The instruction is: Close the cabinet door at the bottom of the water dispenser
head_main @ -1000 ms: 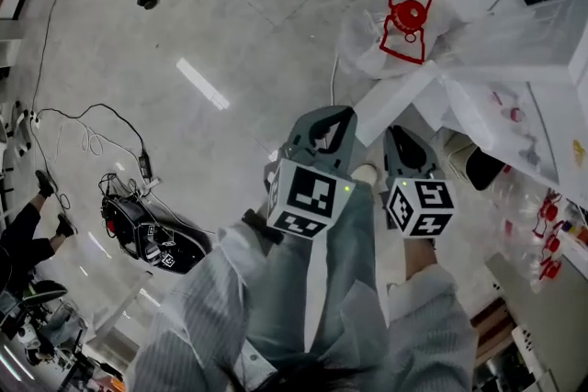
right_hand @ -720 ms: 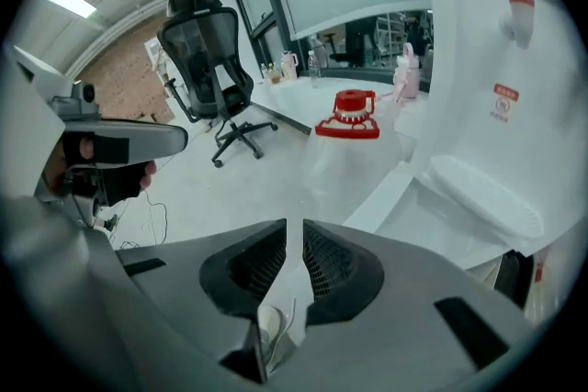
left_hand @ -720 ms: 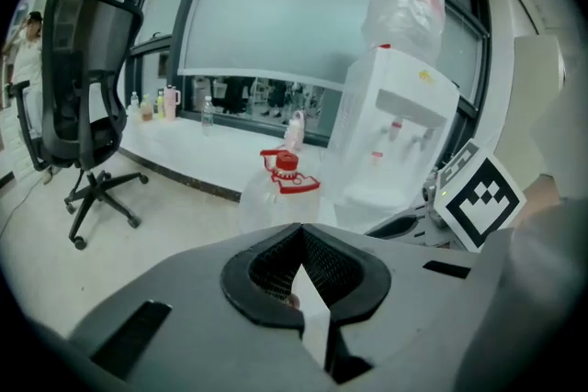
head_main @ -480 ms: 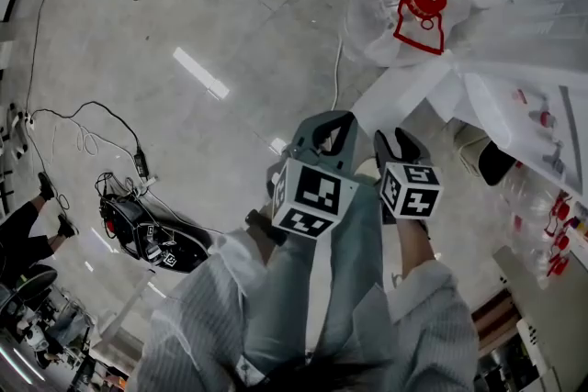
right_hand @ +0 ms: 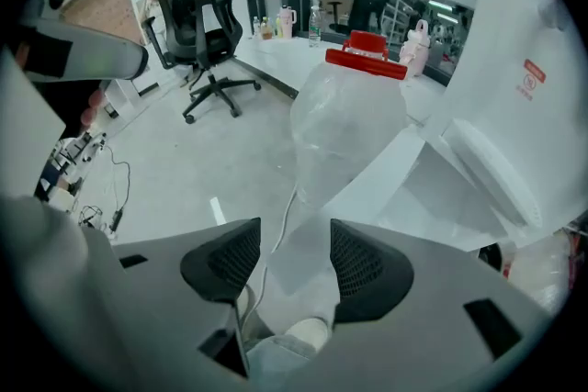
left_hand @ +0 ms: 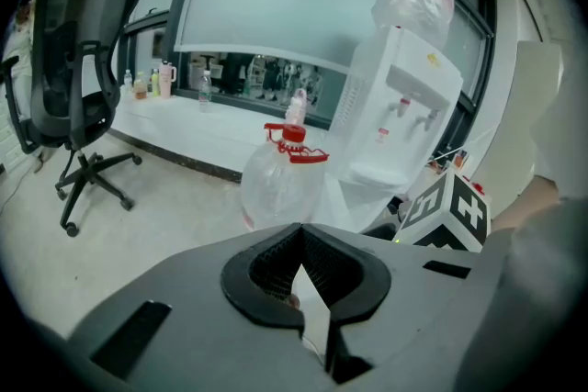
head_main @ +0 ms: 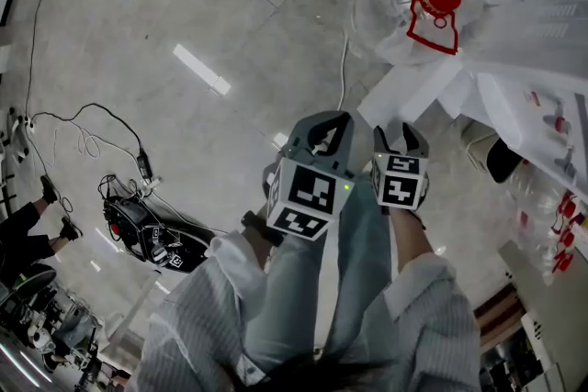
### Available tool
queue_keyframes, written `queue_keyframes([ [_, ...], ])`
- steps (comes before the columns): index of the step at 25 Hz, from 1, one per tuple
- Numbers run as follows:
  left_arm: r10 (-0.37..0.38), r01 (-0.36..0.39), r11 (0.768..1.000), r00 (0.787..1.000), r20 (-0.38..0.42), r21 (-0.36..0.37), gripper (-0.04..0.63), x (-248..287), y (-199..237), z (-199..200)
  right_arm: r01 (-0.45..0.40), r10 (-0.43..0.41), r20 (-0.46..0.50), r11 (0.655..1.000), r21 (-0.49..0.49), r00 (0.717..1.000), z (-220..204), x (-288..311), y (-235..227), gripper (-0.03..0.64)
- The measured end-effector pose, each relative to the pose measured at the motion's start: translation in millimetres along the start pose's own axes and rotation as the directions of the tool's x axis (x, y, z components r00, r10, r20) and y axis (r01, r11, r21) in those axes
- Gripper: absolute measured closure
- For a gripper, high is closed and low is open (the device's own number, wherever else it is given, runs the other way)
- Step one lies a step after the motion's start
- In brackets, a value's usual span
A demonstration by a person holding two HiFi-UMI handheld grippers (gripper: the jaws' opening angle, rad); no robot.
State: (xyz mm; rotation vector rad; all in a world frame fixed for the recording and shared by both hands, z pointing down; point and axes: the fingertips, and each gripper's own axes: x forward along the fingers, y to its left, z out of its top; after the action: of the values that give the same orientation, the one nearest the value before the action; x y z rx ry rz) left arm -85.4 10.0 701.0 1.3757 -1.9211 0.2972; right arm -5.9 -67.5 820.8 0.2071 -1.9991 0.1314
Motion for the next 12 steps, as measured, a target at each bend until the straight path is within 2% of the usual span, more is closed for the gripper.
queue_keyframes([
  [6,-0.005,0.005,1.000,1.000,-0.015,0.007,0.586,-3.5,14.1,-5.7,0.072,-0.081,-0.070,0.990,-0.120,0.994,-4.4,11.4,1.8,0.419],
  [12,-0.011,0.012,1.000,1.000,-0.011,0.015,0.586,-2.0,22.4,-5.0,0.108,-0.117,-0.081,0.988,-0.108,0.990,-8.6,9.6,-0.1,0.419],
])
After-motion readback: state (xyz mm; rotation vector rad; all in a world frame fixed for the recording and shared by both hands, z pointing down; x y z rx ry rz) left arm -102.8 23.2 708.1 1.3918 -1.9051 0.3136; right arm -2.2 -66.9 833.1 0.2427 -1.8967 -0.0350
